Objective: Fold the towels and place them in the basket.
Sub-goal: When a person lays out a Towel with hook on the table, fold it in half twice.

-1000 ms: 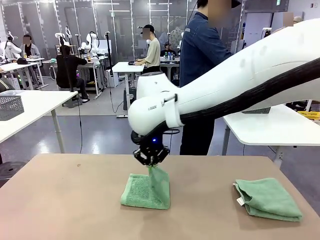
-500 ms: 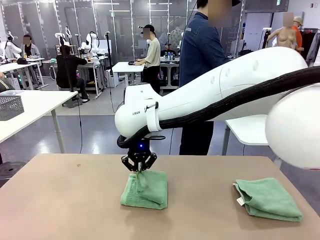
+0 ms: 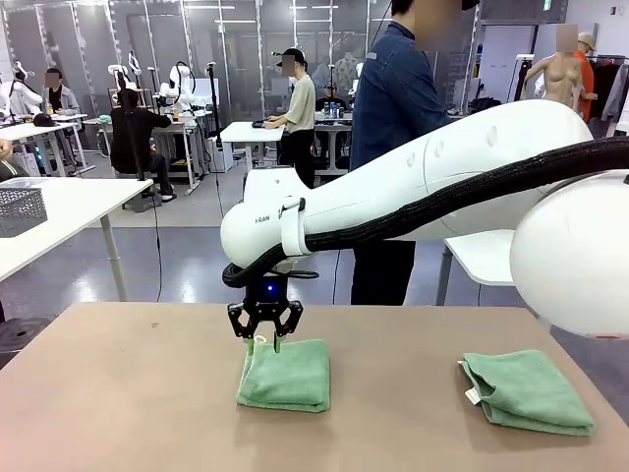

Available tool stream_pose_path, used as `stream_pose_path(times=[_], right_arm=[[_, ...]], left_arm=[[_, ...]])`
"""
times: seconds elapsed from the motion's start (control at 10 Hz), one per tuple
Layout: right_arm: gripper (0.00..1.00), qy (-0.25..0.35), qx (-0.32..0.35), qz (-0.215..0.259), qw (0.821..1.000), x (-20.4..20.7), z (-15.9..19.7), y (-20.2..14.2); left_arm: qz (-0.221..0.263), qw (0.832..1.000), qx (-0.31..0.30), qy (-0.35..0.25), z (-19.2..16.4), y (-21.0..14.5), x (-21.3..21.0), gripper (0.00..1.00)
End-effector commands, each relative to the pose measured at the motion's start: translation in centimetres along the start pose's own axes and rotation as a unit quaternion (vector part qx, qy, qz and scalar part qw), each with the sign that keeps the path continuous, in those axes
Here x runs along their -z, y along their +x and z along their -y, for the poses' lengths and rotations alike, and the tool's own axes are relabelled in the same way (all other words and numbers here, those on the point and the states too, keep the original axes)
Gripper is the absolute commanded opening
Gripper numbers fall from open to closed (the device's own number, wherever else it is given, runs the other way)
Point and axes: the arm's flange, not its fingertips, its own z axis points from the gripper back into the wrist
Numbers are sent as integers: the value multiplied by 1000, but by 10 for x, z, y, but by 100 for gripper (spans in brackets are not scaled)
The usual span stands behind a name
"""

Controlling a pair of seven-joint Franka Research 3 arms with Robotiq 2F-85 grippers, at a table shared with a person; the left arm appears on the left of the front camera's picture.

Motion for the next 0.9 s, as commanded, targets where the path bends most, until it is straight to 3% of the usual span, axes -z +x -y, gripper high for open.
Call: stream_pose_path(times=[0.0,0.1,0.2,0.3,0.8], right_arm=[[87,12,12,14,1000,1,6,-16],[100,20,12,19,1000,1,10,-18],[64,21,-7,23,999,1,14,-23],[64,10,4,7,1000,-1,-1,-2],[64,10,4,7,1000,-1,-1,-2]], left_arm=[[-2,1000,8,0,1,0,-1,100],[-2,1000,8,0,1,0,-1,100],[-2,1000,8,0,1,0,-1,100],[-2,1000,8,0,1,0,-1,100],[-2,1000,8,0,1,0,-1,100]])
